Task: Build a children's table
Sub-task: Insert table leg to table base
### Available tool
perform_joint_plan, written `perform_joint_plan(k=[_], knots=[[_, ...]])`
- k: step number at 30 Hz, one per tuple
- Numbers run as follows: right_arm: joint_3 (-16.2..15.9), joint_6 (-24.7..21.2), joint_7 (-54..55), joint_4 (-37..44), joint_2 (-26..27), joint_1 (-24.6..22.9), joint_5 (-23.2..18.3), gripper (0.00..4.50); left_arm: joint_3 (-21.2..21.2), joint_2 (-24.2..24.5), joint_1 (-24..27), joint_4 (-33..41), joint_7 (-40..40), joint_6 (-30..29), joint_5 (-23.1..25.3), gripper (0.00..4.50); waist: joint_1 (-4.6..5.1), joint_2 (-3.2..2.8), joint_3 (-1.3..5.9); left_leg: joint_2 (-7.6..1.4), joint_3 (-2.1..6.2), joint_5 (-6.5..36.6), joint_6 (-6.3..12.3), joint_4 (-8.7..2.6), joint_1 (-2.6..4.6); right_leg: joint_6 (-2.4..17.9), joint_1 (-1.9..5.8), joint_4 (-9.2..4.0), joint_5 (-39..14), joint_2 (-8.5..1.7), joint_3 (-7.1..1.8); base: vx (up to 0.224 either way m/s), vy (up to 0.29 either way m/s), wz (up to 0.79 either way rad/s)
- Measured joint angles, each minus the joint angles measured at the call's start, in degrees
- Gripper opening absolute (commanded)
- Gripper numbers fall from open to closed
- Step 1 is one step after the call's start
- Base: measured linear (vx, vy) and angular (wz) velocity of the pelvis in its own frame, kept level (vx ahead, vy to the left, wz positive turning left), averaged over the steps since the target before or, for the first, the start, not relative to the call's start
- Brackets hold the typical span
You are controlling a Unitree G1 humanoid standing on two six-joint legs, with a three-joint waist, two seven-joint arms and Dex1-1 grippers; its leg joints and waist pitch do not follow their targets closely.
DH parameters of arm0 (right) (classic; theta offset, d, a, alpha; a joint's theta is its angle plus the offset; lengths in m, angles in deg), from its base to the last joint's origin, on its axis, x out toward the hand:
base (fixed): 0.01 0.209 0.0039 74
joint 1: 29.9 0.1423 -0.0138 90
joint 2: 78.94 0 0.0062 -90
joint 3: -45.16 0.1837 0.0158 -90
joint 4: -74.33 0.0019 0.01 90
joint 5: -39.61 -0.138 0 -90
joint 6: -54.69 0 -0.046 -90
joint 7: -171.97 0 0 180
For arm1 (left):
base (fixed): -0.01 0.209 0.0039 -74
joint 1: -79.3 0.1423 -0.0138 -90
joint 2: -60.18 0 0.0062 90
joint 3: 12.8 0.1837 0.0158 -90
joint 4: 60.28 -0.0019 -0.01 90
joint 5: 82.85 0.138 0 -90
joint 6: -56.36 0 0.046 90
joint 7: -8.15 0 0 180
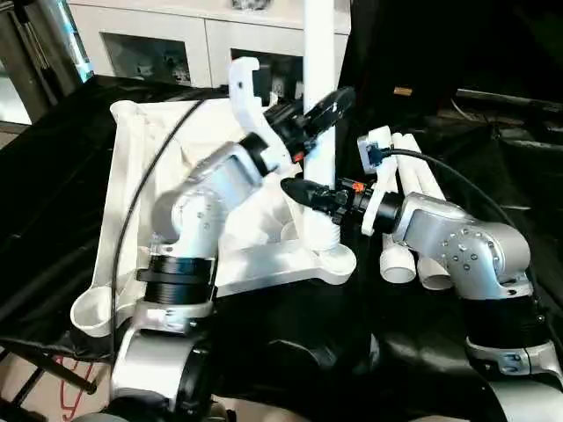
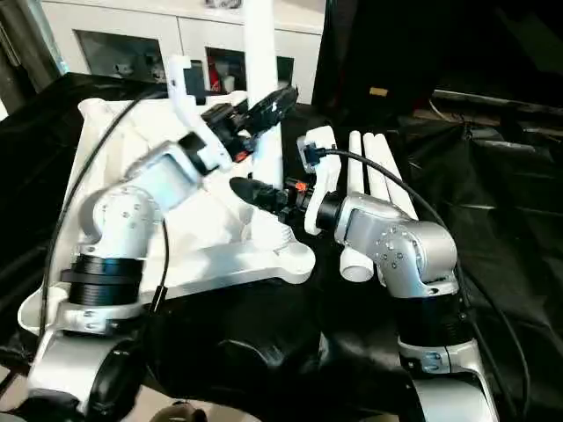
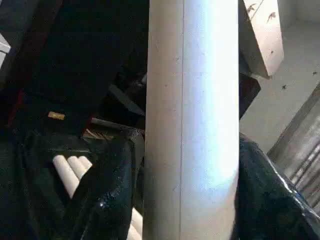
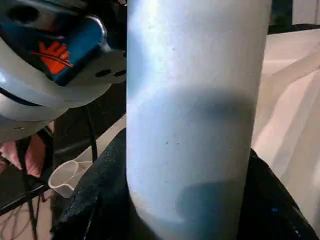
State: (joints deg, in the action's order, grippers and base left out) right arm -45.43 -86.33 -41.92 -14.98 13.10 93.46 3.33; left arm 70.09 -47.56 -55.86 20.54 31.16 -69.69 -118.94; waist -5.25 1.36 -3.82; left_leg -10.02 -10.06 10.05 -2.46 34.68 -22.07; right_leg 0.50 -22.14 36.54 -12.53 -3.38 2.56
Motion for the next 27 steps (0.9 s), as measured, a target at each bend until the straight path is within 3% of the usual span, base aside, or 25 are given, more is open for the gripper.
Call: perform_joint_plan(k=[3, 6, 9, 11, 19, 27], knots=[[-0.38, 1.08, -0.09, -0.09, 0.06, 0.02, 0.77, 1.91, -0.35, -0.17, 0.0, 0.0, 0.56, 0.0, -0.41, 2.01, 0.06, 0.0, 0.0, 0.0, 0.0, 0.0, 0.0, 0.0, 0.0, 0.0, 0.0, 0.0, 0.0, 0.0, 0.0, 0.0, 0.0, 0.0], [0.11, 0.83, -0.69, -1.08, 0.4, 0.27, -0.33, 2.61, 0.15, 0.7, 0.0, -0.11, 1.69, 0.57, -0.14, 1.88, 0.1, 0.0, 0.0, 0.0, 0.0, 0.0, 0.0, 0.0, 0.01, 0.0, 0.0, 0.01, 0.0, 0.0, 0.0, 0.0, 0.0, 0.0], [0.8, 0.17, -2.09, -1.11, -0.26, 0.44, -1.86, 2.7, 0.25, 1.26, 0.0, -0.12, 3.34, 1.05, -0.22, 1.85, 0.08, 0.0, 0.0, 0.0, 0.0, 0.0, 0.01, 0.0, 0.0, 0.0, 0.0, -0.01, 0.0, 0.0, 0.0, 0.0, 0.0, 0.0], [0.29, -0.32, -4.44, -0.88, -2.57, 0.46, -2.01, 3.02, 0.84, 2.76, 0.0, -0.12, 5.71, 0.83, -0.27, 1.84, -0.1, 0.0, 0.0, 0.0, 0.0, 0.0, 0.01, 0.0, -0.01, 0.0, 0.0, -0.02, 0.0, 0.0, 0.0, 0.0, 0.0, 0.0], [-1.94, -3.77, -14.02, 2.7, -11.05, 0.4, -3.71, 3.06, 3.66, 5.36, 0.52, 1.58, 14.9, -1.34, -2.51, 1.84, -0.25, 0.0, 0.0, 0.0, 0.0, 0.01, 0.03, 0.0, -0.01, 0.0, 0.0, -0.02, 0.0, 0.0, 0.0, 0.0, 0.0, 0.0], [-4.62, -3.91, -16.15, 2.98, -11.82, 0.26, -3.31, 3.06, 5.4, 5.81, 1.11, 3.99, 19.53, -2.64, -4.17, 1.84, 0.05, 0.0, 0.0, 0.0, 0.0, -0.05, 0.03, 0.04, 0.04, 0.03, 0.0, 0.08, 0.02, 0.0, 0.0, 0.0, 0.0, 0.0]])
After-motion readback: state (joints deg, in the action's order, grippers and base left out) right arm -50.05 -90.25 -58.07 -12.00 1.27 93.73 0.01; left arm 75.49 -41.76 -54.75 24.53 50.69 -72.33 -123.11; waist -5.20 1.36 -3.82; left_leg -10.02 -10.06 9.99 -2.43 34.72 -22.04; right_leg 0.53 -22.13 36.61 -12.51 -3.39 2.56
